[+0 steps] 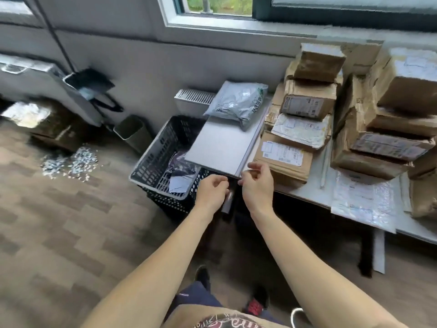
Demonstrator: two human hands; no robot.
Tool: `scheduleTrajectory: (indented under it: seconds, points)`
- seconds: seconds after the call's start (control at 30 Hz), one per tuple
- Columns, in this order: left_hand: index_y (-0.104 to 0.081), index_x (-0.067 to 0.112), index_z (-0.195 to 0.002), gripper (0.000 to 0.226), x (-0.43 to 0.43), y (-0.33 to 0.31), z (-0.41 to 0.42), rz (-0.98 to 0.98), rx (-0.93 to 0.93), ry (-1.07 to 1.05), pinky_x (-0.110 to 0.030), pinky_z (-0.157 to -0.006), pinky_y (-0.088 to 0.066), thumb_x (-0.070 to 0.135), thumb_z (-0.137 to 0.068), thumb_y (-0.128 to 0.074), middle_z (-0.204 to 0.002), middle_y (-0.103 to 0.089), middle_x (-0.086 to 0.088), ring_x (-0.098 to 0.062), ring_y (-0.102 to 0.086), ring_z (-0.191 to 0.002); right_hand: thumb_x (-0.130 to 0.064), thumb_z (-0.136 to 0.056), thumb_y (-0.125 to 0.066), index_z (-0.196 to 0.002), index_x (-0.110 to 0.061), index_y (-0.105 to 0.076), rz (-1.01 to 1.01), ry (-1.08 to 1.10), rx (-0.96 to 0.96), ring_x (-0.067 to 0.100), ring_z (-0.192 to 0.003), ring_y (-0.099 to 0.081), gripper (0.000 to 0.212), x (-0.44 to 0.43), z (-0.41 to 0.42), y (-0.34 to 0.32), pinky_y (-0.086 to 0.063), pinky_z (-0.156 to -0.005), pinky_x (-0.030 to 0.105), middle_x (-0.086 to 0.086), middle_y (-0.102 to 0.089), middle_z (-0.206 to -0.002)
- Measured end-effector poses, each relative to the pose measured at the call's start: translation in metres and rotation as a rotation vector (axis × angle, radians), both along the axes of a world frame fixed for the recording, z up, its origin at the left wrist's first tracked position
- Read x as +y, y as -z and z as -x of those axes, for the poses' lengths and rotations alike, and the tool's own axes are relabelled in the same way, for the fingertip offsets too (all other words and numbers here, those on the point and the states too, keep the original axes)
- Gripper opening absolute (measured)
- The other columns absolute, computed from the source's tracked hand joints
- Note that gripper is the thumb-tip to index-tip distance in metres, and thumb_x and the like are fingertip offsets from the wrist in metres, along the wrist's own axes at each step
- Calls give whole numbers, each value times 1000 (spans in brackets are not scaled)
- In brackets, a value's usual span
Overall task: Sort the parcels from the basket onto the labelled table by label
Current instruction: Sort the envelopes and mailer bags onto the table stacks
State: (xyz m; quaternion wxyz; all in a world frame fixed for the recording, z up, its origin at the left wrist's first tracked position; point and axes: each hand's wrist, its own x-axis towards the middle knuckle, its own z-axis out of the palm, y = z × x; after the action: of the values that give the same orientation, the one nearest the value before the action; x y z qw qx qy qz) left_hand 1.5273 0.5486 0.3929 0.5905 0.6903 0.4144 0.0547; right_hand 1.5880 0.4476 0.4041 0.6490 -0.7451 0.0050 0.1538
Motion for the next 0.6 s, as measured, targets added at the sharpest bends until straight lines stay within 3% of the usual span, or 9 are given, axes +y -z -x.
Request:
scheduleTrajectory:
  seconds: [0.17, 0.33, 0.53, 0.6]
  points:
    - [-69, 15, -104, 13, 59, 19, 47, 35, 18, -92, -29, -76, -54, 9, -98, -59, -98, -71, -5, -13, -69, -82, -6, -94, -57, -106, -17, -59, 53, -28, 37, 16, -74, -68, 16, 43, 37, 15, -49, -70, 23, 9, -69, -93]
    - [-70, 12, -105, 13, 141, 41, 93, 92, 20, -139, -28, -72, -50, 8, -99, -59, -95, -70, -3, -12, -68, -80, -6, -95, -56, -108, -17, -61, 150, -24, 40, 7, -66, -65, 18, 105, 71, 29, -45, -65, 15, 3, -66, -91]
    - [-72, 8, -104, 14, 251, 54, 137, 124, 27, -172, -35, -80, -53, 9, -97, -60, -84, -70, -1, -19, -67, -83, -6, -95, -57, -107, -19, -61, 254, -3, 79, 5, -64, -66, 18, 192, 120, 50, -51, -68, 26, 9, -69, -97]
    - [-71, 14, -96, 13, 279, 53, 145, 132, 27, -172, -35, -81, -53, 9, -97, -60, -83, -70, -1, -20, -67, -84, -7, -95, -58, -104, -22, -62, 251, -10, 90, 8, -67, -68, 18, 218, 131, 56, -59, -76, 37, 7, -69, -94]
